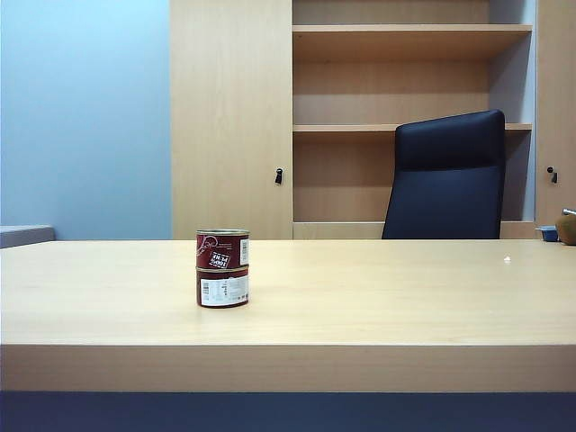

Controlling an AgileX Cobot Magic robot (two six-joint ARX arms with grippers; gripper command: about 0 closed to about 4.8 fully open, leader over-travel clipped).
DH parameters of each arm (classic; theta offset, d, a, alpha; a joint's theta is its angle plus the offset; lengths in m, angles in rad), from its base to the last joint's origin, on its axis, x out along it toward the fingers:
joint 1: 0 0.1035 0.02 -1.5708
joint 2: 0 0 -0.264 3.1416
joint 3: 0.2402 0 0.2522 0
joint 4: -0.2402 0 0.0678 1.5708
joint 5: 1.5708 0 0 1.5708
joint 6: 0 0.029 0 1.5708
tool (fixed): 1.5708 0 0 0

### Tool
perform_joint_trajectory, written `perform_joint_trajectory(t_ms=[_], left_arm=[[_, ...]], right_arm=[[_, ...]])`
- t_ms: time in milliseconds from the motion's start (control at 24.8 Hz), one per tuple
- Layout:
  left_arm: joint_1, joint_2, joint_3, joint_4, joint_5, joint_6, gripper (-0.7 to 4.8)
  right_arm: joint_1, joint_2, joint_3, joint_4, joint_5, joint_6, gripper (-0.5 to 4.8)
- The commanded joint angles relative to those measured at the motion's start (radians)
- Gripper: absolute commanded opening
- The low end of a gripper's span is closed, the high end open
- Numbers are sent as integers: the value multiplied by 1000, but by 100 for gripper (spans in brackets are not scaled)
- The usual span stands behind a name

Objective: Stack a can of tomatoes on the right onto the can of tomatoes on the left.

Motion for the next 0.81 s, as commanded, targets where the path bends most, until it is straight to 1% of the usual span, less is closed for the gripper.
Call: perform_joint_trajectory(t_ms=[40,81,807], left_arm=[[0,1,2,-3,2,-2,-4],[0,1,2,-3,1,-2,-5],[0,1,2,-3,2,-2,-5]], right_arm=[[-1,-2,-6,-31,-19,3,27],[-2,-2,-6,-53,-19,3,27],[-1,0,-6,-52,-19,3,26]])
